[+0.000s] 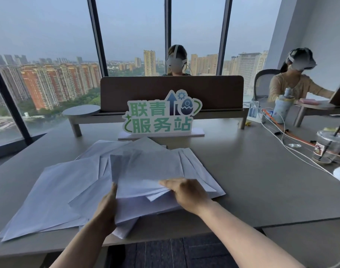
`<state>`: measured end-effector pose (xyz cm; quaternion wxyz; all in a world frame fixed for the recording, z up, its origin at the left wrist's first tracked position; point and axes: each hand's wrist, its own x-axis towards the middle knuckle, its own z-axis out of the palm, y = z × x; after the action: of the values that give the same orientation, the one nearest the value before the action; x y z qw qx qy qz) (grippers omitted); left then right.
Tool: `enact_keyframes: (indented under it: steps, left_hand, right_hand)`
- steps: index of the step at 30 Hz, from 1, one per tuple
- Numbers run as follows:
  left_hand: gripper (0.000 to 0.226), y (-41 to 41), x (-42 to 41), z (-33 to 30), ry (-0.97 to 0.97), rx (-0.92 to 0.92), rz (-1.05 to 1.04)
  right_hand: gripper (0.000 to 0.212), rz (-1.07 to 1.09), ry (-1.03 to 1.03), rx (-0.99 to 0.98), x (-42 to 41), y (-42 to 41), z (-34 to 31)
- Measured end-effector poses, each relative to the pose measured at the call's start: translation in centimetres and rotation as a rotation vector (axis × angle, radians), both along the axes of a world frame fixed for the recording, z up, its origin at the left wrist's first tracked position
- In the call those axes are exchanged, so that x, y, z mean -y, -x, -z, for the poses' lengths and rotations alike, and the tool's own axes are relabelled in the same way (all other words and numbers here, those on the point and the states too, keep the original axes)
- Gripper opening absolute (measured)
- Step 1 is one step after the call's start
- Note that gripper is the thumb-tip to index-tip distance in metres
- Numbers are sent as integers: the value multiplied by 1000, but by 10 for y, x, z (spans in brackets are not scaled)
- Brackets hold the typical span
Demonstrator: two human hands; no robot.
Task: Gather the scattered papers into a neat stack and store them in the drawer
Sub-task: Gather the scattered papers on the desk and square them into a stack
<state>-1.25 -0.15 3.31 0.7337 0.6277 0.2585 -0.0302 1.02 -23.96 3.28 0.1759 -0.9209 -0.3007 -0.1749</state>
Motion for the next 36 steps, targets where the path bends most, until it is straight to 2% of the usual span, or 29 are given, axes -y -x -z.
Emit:
enact_keyframes:
  steps: [2, 3, 6, 10, 13, 16, 18, 20, 22, 24, 30, 33, 36]
  left_hand:
    - [87, -6, -8, 8, 67, -42, 0]
    - [85, -9, -12, 11, 85, -60, -5]
    - [67, -2, -7, -9, 118, -94, 86]
    - [22, 0, -4, -16, 19, -106, 176]
    - [10, 2, -2, -19, -40, -155, 175]
    - [25, 0, -6, -13, -60, -235, 213]
    - [28, -1, -6, -11, -59, -263, 225]
    - [31, -3, -7, -8, -63, -262, 229]
    - [37, -5, -8, -6, -64, -252, 229]
    - [37, -6, -8, -4, -56, -232, 219]
    - [30, -4, -6, -9, -21, -196, 204]
    - [17, -3, -4, -10, 3, -189, 204]
    - [13, -1, -1, -14, 7, -184, 194]
  right_hand:
    - [46, -43, 18, -2, -2, 1, 3]
    - [47, -55, 34, -10, -3, 1, 3]
    - [49, -88, 77, -81, -6, 3, 8]
    - [48, -148, 97, -147, -15, 10, 12]
    - [42, -152, 150, -260, -18, 14, 4]
    - [54, -29, 19, -424, -13, 6, 1]
    - [40, 161, -208, -392, -8, -7, 6]
    - [24, 411, -328, -353, -1, -20, 8]
    - [40, 630, -239, -502, 8, -29, 7]
    - [50, 749, -172, -584, 17, -35, 6]
    - [55, 684, -434, -676, 16, -44, 4]
    - [54, 767, -350, -642, 16, -43, 1]
    - [41, 762, -349, -636, 14, -43, -2]
